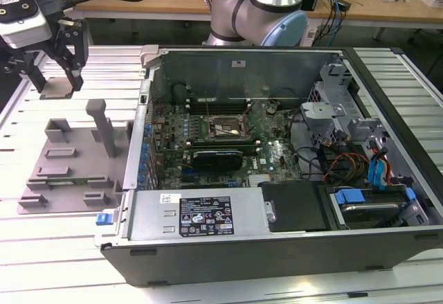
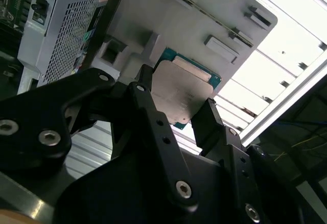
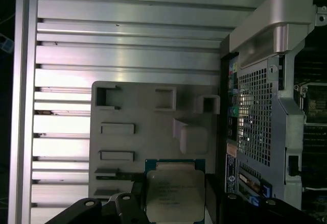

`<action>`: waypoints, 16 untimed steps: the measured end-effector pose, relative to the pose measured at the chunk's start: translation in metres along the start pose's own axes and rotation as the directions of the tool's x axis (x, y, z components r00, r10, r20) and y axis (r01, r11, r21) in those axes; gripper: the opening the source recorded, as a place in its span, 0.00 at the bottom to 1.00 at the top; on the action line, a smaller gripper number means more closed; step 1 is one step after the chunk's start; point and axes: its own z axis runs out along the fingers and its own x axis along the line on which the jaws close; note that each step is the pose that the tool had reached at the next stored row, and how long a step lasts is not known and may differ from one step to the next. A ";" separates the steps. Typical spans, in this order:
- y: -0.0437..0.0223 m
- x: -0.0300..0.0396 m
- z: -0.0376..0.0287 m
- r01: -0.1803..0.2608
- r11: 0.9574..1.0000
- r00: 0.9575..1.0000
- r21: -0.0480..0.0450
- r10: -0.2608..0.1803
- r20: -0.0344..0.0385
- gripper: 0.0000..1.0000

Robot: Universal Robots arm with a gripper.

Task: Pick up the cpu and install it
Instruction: 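Pick up the cpu and move it towards the insertion slot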

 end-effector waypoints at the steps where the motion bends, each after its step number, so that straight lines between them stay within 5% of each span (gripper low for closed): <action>1: 0.0000 -0.0004 -0.0001 0.000 1.000 1.000 0.000 0.000 0.000 0.55; 9: -0.0002 -0.0054 -0.0004 0.000 1.000 1.000 0.000 0.000 0.000 0.55; 16: -0.0007 -0.0228 0.0005 0.000 1.000 1.000 0.000 0.000 0.000 0.55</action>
